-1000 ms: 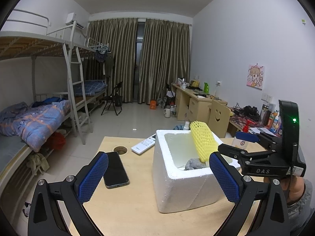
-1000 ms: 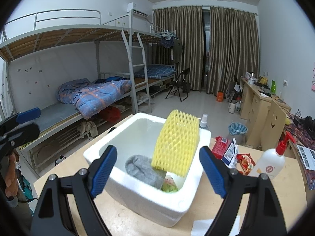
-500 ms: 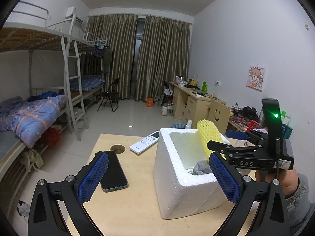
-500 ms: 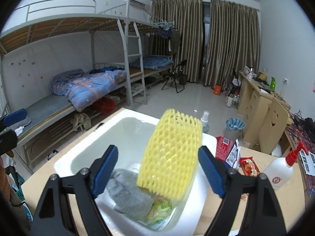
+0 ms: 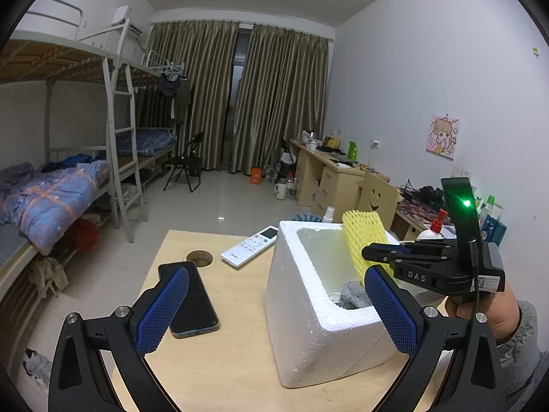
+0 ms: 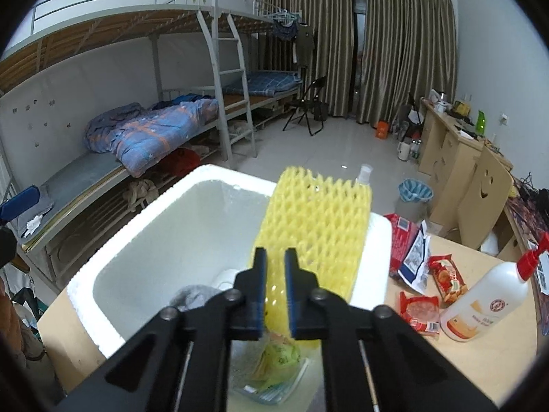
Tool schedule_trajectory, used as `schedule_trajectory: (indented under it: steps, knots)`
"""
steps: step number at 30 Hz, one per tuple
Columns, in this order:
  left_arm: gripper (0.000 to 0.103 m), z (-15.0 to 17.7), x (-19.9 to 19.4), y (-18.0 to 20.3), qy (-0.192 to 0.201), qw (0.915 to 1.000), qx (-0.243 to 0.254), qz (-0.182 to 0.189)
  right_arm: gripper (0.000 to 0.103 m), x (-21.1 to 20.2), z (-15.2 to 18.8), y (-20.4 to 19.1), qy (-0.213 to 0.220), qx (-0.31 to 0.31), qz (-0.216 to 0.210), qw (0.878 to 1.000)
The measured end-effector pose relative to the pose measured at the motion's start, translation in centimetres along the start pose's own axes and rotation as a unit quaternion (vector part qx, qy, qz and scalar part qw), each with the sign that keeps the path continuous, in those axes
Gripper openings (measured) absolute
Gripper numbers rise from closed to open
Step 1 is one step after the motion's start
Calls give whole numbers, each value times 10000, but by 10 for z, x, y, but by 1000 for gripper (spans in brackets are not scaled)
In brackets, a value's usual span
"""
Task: Organize soft objects
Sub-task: 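Lower the yellow net into the box and open the right gripper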
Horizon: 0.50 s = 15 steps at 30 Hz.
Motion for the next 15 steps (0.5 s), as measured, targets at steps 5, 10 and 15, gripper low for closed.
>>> schedule_trajectory:
  steps: [5, 10, 15]
  knots:
    - [102, 0, -2, -4, -17, 10000, -33, -21, 7, -15, -5, -5, 222, 5, -78, 9997]
    - [102, -1, -4, -2, -8, 10000, -23, -29, 7, -38, -6, -12, 472, -11, -207, 9987]
    - [102, -2, -9, -2, 11, 10000, 0, -9, 7, -49, -10, -24, 544, -119, -412, 9976]
Point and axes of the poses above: each gripper's, at about its wrist camera, not at the fingertips, and x roughly the way its jaws point, y to its right, z to its underside, the point moved 1 cm from there along x, roughly the way its jaws point, and after that the axes turned 1 degree about -x, right-handed, at the moved point
